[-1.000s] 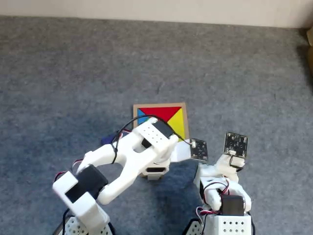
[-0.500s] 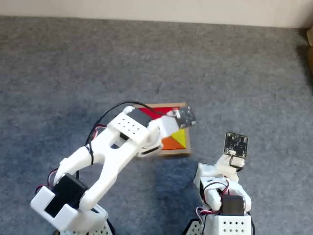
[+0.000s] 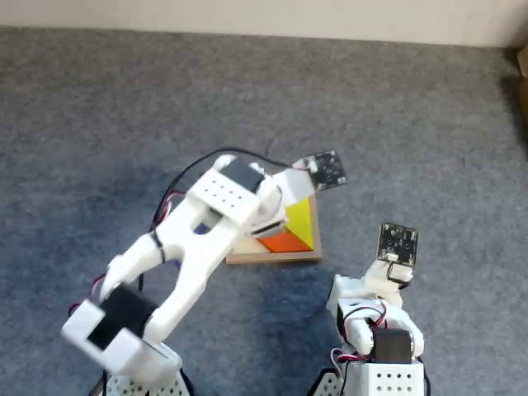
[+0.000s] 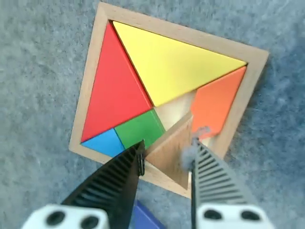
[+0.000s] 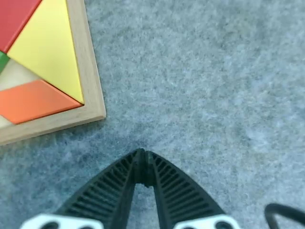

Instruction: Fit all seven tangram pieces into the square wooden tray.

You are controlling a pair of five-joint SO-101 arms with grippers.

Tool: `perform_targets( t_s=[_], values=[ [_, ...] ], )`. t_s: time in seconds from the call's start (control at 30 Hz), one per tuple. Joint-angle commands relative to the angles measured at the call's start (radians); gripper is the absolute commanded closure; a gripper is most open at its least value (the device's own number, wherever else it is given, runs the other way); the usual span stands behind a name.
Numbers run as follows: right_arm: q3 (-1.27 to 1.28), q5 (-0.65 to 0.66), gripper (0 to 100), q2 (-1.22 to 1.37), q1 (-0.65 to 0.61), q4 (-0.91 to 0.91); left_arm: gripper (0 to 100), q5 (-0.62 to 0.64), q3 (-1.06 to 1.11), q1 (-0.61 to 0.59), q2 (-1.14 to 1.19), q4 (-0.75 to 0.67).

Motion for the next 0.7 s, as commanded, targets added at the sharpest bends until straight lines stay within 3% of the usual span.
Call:
perform_targets(
  t_s=[0.0, 0.27, 0.37, 0.53, 0.67],
  values=[
    [0.151, 0.006, 98.3, -0.021, 0.013, 0.002, 89, -0.041, -0.220, -0.021, 0.136, 0.092],
    [0.151, 0.006, 98.3, -0.021, 0.013, 0.002, 89, -0.068, -0.473, -0.018, 0.398, 0.256],
    [0.151, 0.006, 98.3, -0.021, 0.013, 0.002, 84, -0.066, -0.495, -0.018, 0.433, 0.275],
    [0.151, 0.006, 98.3, -0.021, 0.013, 0.002, 74, 0.041, -0.498, -0.039, 0.433, 0.269],
    [0.151, 0.006, 98.3, -0.021, 0.013, 0.002, 73, 0.083, -0.536, -0.061, 0.433, 0.276]
  ],
)
